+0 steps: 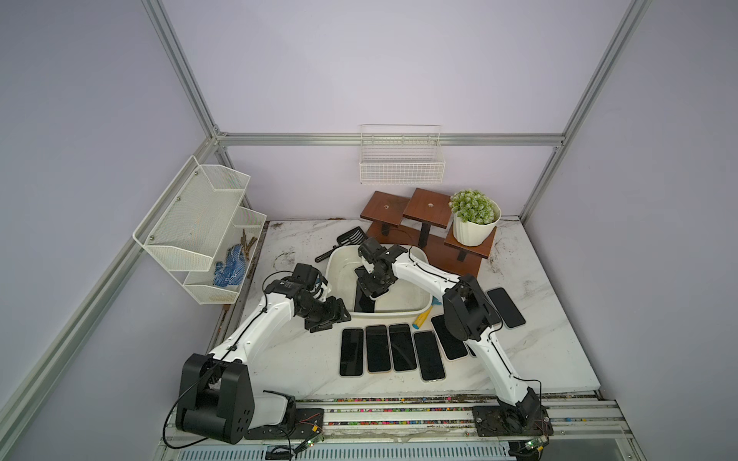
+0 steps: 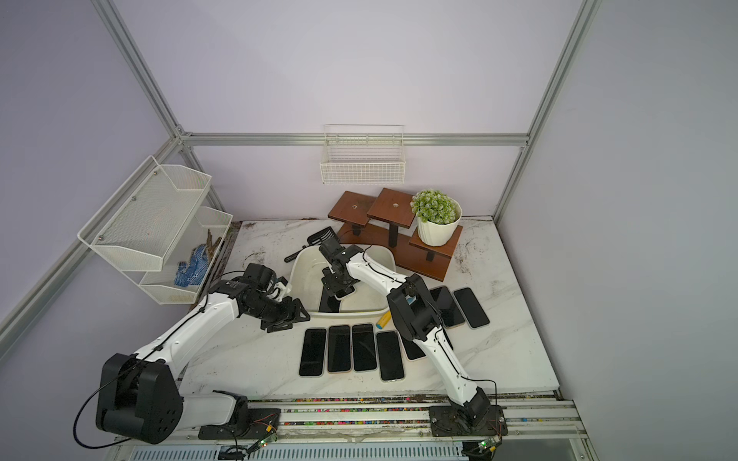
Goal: Take the phone out of the storage box
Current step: Pick up the phone from the storage box.
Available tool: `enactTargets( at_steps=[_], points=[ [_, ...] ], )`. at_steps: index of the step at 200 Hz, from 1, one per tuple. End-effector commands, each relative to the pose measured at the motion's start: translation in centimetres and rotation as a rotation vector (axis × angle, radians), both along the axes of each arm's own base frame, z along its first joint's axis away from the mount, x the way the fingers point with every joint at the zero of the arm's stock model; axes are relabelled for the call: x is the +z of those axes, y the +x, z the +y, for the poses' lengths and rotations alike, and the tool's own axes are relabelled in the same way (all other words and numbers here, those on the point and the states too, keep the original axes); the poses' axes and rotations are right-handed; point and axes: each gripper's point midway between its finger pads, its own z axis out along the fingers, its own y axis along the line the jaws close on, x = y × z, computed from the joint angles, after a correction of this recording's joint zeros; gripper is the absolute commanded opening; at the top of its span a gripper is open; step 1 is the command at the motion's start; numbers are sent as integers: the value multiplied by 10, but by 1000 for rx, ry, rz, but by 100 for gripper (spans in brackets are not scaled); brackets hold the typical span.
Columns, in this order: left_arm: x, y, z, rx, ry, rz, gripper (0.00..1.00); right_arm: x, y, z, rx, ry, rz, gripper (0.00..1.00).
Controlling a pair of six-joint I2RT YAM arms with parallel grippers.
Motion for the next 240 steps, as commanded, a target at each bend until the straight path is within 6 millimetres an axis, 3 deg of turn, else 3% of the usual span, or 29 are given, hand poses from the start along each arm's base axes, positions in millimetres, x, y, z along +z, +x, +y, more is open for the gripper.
enactTargets(
  at_steps=[1, 27, 76, 137, 189, 240],
  points=[
    [19, 7, -2, 38, -64, -39, 74, -8, -6, -9, -4, -28, 30, 76],
    [21, 8, -2, 56, -94, -44, 77, 6, -6, -6, -4, 5, 11, 69],
    [37, 20, -4, 114, -190, -104, 94, 62, 0, -7, -24, 94, -74, 67],
    [70, 50, -18, 156, -375, -225, 100, 115, -12, -27, -71, 184, -103, 67],
    [94, 70, -26, 198, -501, -313, 100, 142, -60, -43, -113, 321, -30, 67],
    [97, 67, -37, 156, -539, -330, 99, 145, -123, -44, -103, 451, 76, 62]
  ],
)
